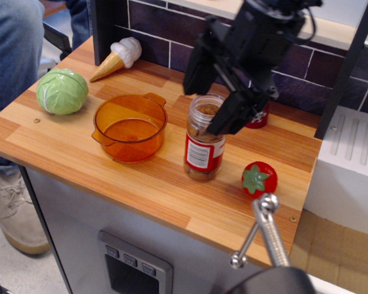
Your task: Pour almonds in pot
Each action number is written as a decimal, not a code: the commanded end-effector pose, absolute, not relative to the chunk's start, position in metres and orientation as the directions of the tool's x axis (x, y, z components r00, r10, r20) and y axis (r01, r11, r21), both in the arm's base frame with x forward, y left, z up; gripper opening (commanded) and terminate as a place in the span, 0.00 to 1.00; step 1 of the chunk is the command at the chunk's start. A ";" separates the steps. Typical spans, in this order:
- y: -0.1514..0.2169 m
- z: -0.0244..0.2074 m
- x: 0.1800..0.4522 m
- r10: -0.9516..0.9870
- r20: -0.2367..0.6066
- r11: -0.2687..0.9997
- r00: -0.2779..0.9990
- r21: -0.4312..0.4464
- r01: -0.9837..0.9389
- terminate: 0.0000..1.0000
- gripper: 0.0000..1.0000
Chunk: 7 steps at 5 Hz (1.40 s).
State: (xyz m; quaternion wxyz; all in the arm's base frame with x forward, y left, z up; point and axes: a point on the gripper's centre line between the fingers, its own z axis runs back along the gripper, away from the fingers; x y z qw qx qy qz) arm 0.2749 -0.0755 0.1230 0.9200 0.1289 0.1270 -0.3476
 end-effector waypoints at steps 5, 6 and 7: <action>-0.112 0.087 0.311 -0.605 -0.790 0.250 0.103 -0.065 0.966 0.00 1.00; -0.104 0.074 0.308 -0.554 -0.828 0.276 0.086 -0.085 0.957 0.00 1.00; -0.093 0.065 0.304 -0.508 -0.857 0.279 0.085 -0.070 0.958 0.00 1.00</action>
